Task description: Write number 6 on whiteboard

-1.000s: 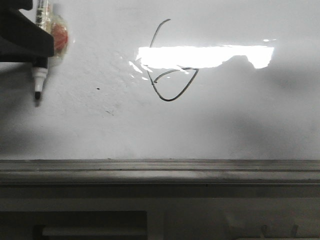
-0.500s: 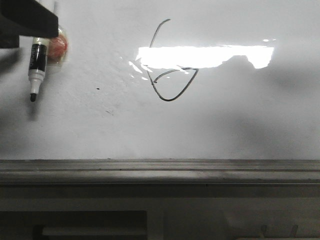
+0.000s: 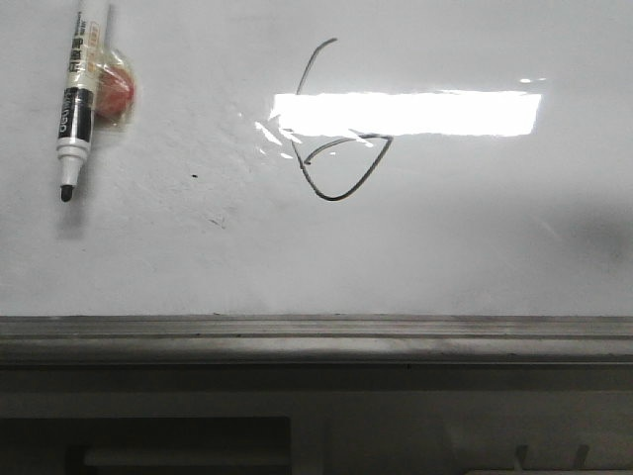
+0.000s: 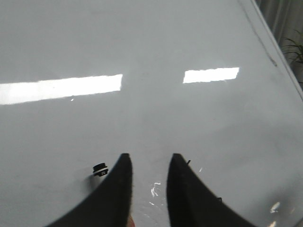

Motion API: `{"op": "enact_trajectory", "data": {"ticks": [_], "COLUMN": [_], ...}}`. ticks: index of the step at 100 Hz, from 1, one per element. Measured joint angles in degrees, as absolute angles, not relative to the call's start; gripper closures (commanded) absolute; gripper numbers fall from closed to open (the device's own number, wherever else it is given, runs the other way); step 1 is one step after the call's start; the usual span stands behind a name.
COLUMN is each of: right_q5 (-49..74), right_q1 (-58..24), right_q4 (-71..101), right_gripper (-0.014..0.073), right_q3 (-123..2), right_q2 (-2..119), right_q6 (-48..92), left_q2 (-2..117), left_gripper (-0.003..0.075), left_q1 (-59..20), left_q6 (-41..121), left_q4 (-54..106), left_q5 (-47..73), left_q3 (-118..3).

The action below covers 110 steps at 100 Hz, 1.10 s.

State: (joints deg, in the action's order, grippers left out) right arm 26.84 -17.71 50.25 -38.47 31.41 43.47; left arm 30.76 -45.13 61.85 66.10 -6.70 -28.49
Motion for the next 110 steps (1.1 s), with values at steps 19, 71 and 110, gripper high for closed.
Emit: {"op": "enact_trajectory", "data": {"ticks": [19, 71, 110], "right_q5": [20.7, 20.2, 20.5], "right_q1": [-17.7, -17.7, -17.7], "right_q4": [50.4, 50.4, 50.4], "right_gripper": [0.0658, 0.0658, 0.0659], "right_q3": [-29.0, -11.2, -10.8], "right_q2": [19.5, -0.7, -0.7], "right_q6": [46.3, 48.0, 48.1], "left_q2": [27.5, 6.9, 6.4], "left_gripper": [0.0740, 0.0740, 0.0740], "left_q1": [-45.1, -45.1, -45.1], "left_q6": [64.8, 65.4, 65.5], "left_q4": [64.9, 63.9, 64.3], "left_q5": [0.0, 3.4, 2.4], "left_q3": [-25.4, -12.2, -11.9]}}
